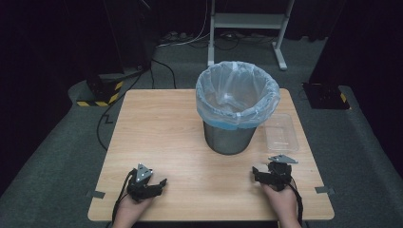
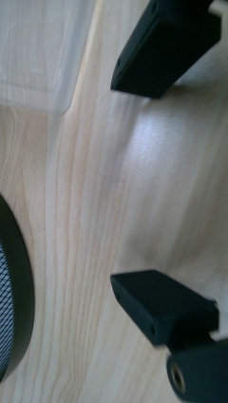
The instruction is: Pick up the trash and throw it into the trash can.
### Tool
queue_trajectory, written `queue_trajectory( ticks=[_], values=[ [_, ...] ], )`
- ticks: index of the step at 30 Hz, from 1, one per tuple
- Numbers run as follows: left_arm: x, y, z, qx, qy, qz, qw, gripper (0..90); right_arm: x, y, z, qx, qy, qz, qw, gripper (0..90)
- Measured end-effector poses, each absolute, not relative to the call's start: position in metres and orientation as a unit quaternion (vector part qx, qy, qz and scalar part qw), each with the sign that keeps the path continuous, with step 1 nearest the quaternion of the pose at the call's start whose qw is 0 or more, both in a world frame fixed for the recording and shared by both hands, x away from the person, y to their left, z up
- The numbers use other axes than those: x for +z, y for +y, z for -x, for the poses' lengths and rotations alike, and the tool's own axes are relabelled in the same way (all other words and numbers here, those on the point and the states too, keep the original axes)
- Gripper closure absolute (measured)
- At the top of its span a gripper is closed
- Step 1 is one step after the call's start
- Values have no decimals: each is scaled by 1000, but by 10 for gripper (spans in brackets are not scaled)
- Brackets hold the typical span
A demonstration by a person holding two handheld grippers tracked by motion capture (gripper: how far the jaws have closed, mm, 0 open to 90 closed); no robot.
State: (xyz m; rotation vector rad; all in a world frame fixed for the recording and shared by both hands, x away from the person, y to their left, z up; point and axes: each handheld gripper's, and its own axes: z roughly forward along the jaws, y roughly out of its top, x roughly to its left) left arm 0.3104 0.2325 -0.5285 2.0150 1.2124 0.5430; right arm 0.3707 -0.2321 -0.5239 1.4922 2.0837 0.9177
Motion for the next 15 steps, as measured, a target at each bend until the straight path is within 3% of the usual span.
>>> queue_trajectory(
  ticks=[2,7,12,15],
  values=[
    [-528,233,-310,209,468,-783,353,275,-518,-235,-360,344,746,-529,212,256],
    [-528,232,-311,208,466,-783,356,277,-480,-247,-345,384,725,-494,289,412],
    [-528,232,-312,202,460,-786,360,277,-449,-278,-403,377,689,-542,300,408],
    [-529,232,-312,203,459,-787,359,276,-449,-289,-443,357,678,-565,306,367]
  ],
)
